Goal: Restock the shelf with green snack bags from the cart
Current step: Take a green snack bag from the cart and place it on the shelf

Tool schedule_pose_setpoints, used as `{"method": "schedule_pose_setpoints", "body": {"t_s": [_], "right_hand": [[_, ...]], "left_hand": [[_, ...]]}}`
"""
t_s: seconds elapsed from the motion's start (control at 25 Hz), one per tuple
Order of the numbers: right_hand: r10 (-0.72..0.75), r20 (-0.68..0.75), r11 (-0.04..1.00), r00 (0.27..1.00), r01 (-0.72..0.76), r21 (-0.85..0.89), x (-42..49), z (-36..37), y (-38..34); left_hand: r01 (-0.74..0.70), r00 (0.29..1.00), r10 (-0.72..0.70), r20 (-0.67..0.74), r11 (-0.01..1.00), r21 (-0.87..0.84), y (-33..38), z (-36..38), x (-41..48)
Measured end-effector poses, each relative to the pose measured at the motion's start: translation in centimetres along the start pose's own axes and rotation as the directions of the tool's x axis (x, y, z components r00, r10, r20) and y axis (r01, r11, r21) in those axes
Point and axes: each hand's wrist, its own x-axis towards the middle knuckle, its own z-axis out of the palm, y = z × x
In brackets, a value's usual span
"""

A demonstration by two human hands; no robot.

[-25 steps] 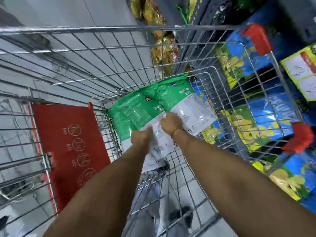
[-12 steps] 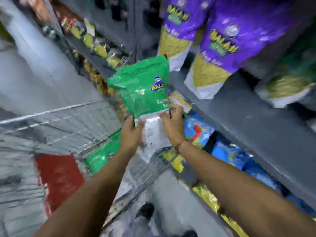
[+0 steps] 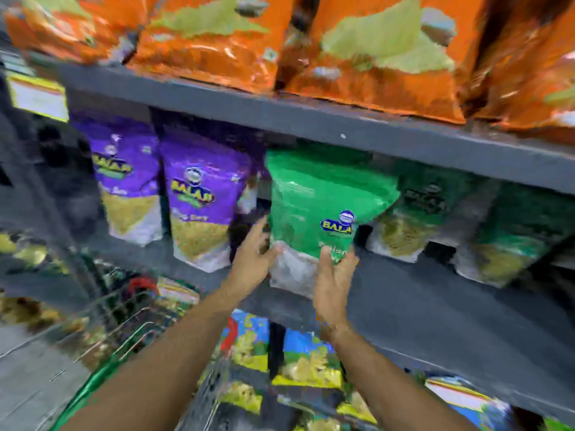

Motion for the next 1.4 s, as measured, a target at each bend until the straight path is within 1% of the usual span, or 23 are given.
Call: {"method": "schedule_pose_setpoints", "body": {"t_s": [0.12, 0.2, 0.24, 0.28, 0.32, 0.36, 0.4, 0.44, 0.48, 0.56, 0.64, 0.68, 0.72, 0.8, 0.84, 0.88, 0.92, 1.0, 1.12, 1.2, 1.28, 1.36, 1.4], "right_hand": [[0.093, 0.013, 0.981, 0.996, -0.089, -0.17, 1.2, 0.5, 2.5], [0.228, -0.1, 0.945, 0.969, -0.244, -0.216, 1.4, 1.2, 2.6], [0.347, -0.186, 0.912, 0.919, -0.377, -0.164, 1.7, 1.6, 2.1], [0.502, -0.226, 0.849, 0.835, -0.525, -0.054, 2.1, 2.0, 1.6], [0.613, -0.224, 0.783, 0.758, -0.62, 0.046, 2.6, 2.5, 1.2], [0.662, -0.199, 0.749, 0.723, -0.651, 0.126, 3.3, 2.6, 1.0], [0.671, -0.166, 0.741, 0.723, -0.643, 0.195, 4.1, 2.7, 1.3], [0.657, -0.132, 0.746, 0.742, -0.616, 0.252, 5.0, 2.5, 1.7], [0.631, -0.093, 0.757, 0.77, -0.585, 0.292, 5.8, 2.0, 2.0], [0.571, -0.079, 0.787, 0.817, -0.518, 0.334, 6.9, 0.6, 2.8], [0.5, -0.276, 0.852, 0.821, -0.408, 0.329, 6.4, -0.3, 3.5], [0.476, -0.354, 0.871, 0.805, -0.377, 0.314, 5.3, -0.4, 3.4], [0.473, -0.368, 0.874, 0.801, -0.373, 0.312, 4.2, 0.0, 3.0], [0.513, -0.263, 0.843, 0.817, -0.42, 0.337, 3.0, 1.3, 2.6], [0.53, -0.2, 0.823, 0.824, -0.443, 0.354, 3.3, 1.9, 2.9], [0.527, -0.146, 0.809, 0.837, -0.441, 0.389, 3.8, 2.2, 3.1], [0.51, -0.098, 0.799, 0.854, -0.429, 0.422, 4.5, 2.3, 3.5], [0.493, -0.015, 0.779, 0.87, -0.433, 0.454, 6.1, 2.1, 4.6], [0.492, 0.08, 0.792, 0.867, -0.483, 0.373, 7.8, 1.9, 5.5], [0.495, 0.011, 0.818, 0.869, -0.471, 0.331, 7.9, 2.0, 5.3], [0.493, -0.167, 0.856, 0.854, -0.44, 0.272, 6.3, 2.5, 4.9], [0.416, -0.461, 0.889, 0.784, -0.457, 0.027, 2.1, 3.5, 4.5], [0.343, -0.494, 0.902, 0.799, -0.427, -0.063, -0.8, 4.5, 4.0]], "left_hand": [[0.166, 0.985, -0.166, -0.046, 0.986, 0.0, -2.5, 1.7, 2.8], [0.293, 0.94, -0.305, -0.149, 0.951, -0.1, -1.9, 2.1, 3.8], [0.338, 0.91, -0.364, -0.197, 0.928, -0.157, -1.3, 2.3, 4.3], [0.373, 0.891, -0.413, -0.188, 0.903, -0.215, -1.1, 2.5, 4.8], [0.378, 0.901, -0.42, -0.106, 0.882, -0.281, -1.2, 2.7, 5.2], [0.404, 0.909, -0.414, 0.044, 0.851, -0.336, -1.1, 2.8, 5.3], [0.445, 0.896, -0.407, 0.178, 0.815, -0.371, -1.3, 2.9, 5.2], [0.453, 0.891, -0.401, 0.215, 0.817, -0.355, -1.9, 2.8, 5.1], [0.425, 0.905, -0.381, 0.19, 0.836, -0.348, -2.6, 2.6, 4.8], [0.28, 0.956, -0.292, -0.013, 0.928, -0.245, -3.7, 1.7, 3.8], [0.175, 0.964, -0.191, -0.187, 0.98, -0.098, -4.0, 1.0, 2.8], [0.172, 0.964, -0.18, -0.195, 0.983, -0.055, -4.0, 0.9, 3.0], [0.201, 0.97, -0.202, -0.138, 0.979, -0.023, -3.7, 1.1, 3.6], [0.309, 0.949, -0.306, 0.074, 0.951, -0.027, -2.4, 2.0, 4.9], [0.365, 0.925, -0.357, 0.131, 0.93, -0.042, -2.1, 2.7, 5.1], [0.389, 0.917, -0.383, 0.116, 0.92, -0.04, -1.9, 3.2, 4.9], [0.366, 0.93, -0.365, 0.032, 0.93, -0.023, -2.4, 3.4, 4.6], [0.249, 0.959, -0.233, -0.16, 0.964, 0.089, -3.4, 3.2, 3.3], [0.166, 0.974, -0.158, -0.162, 0.986, 0.032, -4.0, 2.3, 2.1], [0.216, 0.972, -0.214, -0.098, 0.976, 0.01, -3.1, 2.6, 2.1], [0.233, 0.969, -0.232, -0.089, 0.973, 0.002, -2.7, 2.6, 2.0], [0.216, 0.964, -0.221, -0.148, 0.975, -0.048, -3.1, 1.3, 0.5], [0.205, 0.956, -0.213, -0.201, 0.977, -0.06, -3.4, 0.2, -0.6]]}}
